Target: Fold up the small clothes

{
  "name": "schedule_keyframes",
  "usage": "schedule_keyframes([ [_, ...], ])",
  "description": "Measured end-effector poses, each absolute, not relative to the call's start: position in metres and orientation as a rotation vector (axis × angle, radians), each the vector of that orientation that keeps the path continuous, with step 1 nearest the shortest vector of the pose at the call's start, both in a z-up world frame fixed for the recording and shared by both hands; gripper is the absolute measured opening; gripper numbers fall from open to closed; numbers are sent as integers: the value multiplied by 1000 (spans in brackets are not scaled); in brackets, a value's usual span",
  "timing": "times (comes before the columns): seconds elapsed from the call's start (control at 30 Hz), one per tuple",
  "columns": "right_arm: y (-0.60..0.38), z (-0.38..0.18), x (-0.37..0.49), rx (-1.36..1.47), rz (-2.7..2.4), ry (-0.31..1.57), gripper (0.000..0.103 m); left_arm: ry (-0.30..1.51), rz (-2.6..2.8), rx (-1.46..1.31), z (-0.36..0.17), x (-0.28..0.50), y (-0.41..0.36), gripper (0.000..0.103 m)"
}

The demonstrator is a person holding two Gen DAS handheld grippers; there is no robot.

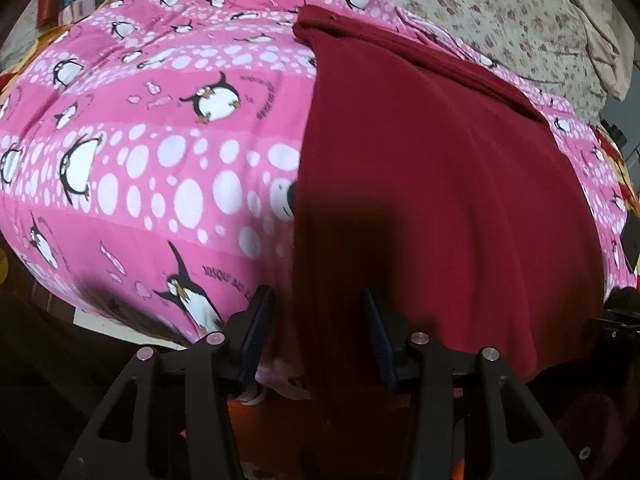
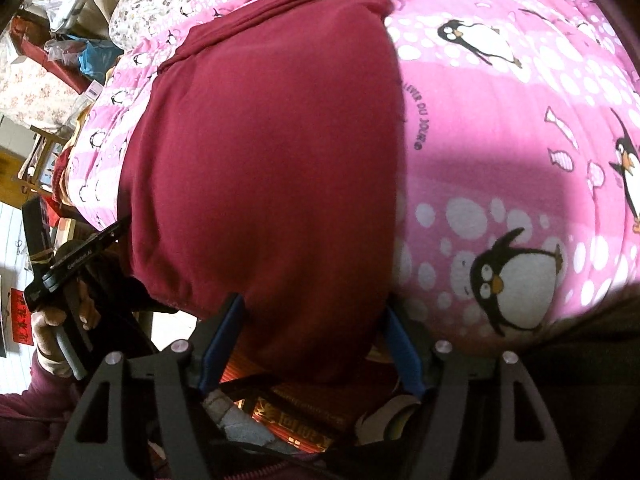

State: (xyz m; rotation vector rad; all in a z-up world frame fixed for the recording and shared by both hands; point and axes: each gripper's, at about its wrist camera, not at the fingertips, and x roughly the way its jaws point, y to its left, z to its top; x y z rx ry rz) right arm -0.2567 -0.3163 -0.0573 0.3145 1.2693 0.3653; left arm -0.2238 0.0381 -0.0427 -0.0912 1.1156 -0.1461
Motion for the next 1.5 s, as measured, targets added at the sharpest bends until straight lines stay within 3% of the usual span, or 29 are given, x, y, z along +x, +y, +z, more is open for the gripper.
schedule_keyframes([
  [0.07,-312,-60,-257,291,390,1277,68,1128,-153,-80,-44,-226,36,25],
  [0.1,-309,-62,-257,284,407,1286,49,1134,-159,-75,-44,-226,34,17],
  [0.17,-306,-61,-256,281,428,1289,22,1153,-203,-86,-44,-228,31,0],
  [0.27,-303,-47,-255,272,471,1249,16,1148,-254,-119,-37,-232,32,0],
  [0.57,-333,19,-236,483,587,1047,16,989,-342,-254,26,-216,52,0],
  [0.8,-346,52,-206,546,541,913,15,872,-278,-204,62,-176,44,0],
  [1.5,-356,59,-154,518,400,846,15,785,-211,-117,77,-118,22,0],
])
